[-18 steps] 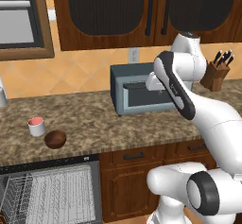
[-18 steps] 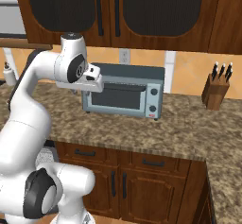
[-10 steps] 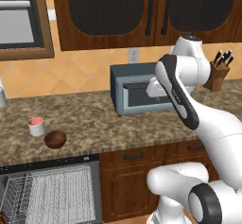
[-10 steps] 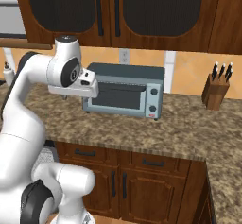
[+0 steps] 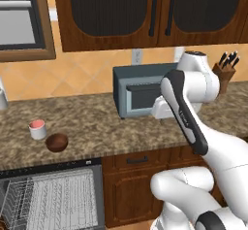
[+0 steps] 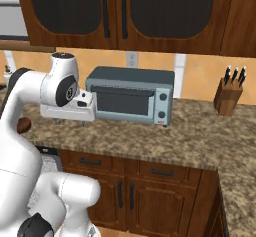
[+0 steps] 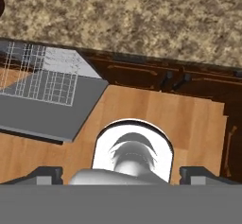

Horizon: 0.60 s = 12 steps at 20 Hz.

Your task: Pick up the cup and bowl from the counter, place them in the dishwasher, and close the dishwasher door.

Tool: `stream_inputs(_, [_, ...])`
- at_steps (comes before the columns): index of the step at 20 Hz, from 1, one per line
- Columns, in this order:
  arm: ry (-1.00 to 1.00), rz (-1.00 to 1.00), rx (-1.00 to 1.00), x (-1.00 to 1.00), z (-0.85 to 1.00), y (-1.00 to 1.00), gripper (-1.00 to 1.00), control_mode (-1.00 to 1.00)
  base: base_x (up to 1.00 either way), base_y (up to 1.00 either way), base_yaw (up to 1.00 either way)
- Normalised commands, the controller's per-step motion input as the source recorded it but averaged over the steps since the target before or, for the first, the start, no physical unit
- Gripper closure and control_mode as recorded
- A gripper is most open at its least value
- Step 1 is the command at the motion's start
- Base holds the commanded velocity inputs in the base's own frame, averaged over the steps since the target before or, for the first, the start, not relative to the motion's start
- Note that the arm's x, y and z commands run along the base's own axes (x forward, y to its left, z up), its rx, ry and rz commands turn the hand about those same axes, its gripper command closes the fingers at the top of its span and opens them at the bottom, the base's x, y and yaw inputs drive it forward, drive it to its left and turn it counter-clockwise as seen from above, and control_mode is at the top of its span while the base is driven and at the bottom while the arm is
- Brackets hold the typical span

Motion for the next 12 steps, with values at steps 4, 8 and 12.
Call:
stream_inputs(4, [0.0, 0.0, 0.0, 0.0, 0.0, 0.0, -1.0, 1.0, -0.09, 0.02, 0.07])
stream_inputs(8, [0.0, 0.0, 0.0, 0.0, 0.0, 0.0, -1.0, 1.0, 0.35, -0.27, 0.68])
stream_inputs(12, [0.0, 0.0, 0.0, 0.0, 0.0, 0.0, -1.0, 1.0, 0.21, -0.28, 0.86])
